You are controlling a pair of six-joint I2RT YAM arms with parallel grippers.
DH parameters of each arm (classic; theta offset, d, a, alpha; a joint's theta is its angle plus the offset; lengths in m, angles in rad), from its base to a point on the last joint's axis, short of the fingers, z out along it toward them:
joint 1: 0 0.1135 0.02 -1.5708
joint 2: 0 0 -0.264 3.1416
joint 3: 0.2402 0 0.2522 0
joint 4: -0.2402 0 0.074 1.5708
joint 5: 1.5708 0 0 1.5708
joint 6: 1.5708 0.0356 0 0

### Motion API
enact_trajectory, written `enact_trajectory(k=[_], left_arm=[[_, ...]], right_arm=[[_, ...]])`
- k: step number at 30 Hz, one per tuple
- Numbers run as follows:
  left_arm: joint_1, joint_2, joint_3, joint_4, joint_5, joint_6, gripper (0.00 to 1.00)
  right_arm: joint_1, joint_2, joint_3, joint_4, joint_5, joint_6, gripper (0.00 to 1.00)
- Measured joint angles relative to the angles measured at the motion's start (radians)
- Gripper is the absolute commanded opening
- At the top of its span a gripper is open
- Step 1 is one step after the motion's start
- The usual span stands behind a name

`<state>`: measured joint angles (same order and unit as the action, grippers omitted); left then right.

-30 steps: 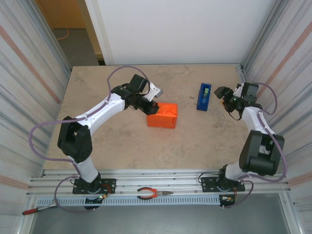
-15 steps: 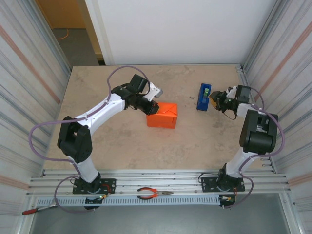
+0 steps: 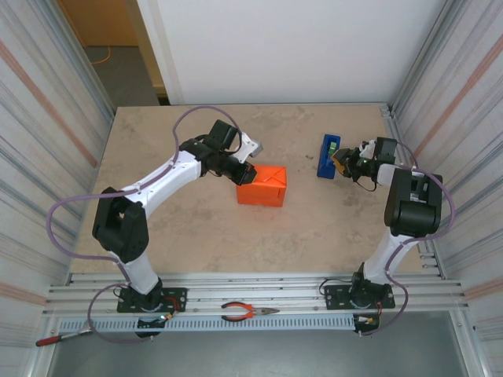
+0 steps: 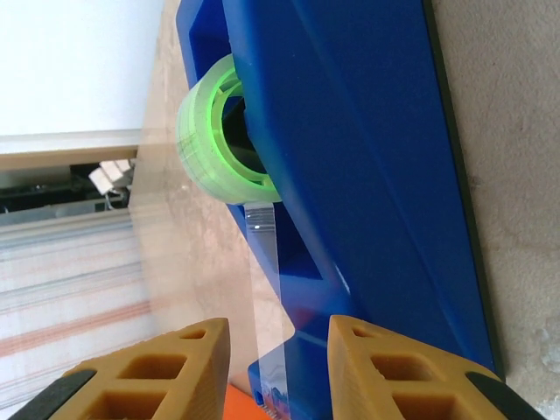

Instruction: Wrap the gift box in paper

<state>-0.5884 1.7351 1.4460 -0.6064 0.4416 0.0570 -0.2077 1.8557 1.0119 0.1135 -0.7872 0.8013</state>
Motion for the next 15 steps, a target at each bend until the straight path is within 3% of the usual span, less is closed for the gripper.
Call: enact_trajectory(k=[15], left_arm=[[0.000, 0.000, -0.002, 0.005, -0.001, 0.000, 0.00]], right_arm=[[0.001, 0.042, 0.015, 0.044, -0.030, 0.010, 0.23]])
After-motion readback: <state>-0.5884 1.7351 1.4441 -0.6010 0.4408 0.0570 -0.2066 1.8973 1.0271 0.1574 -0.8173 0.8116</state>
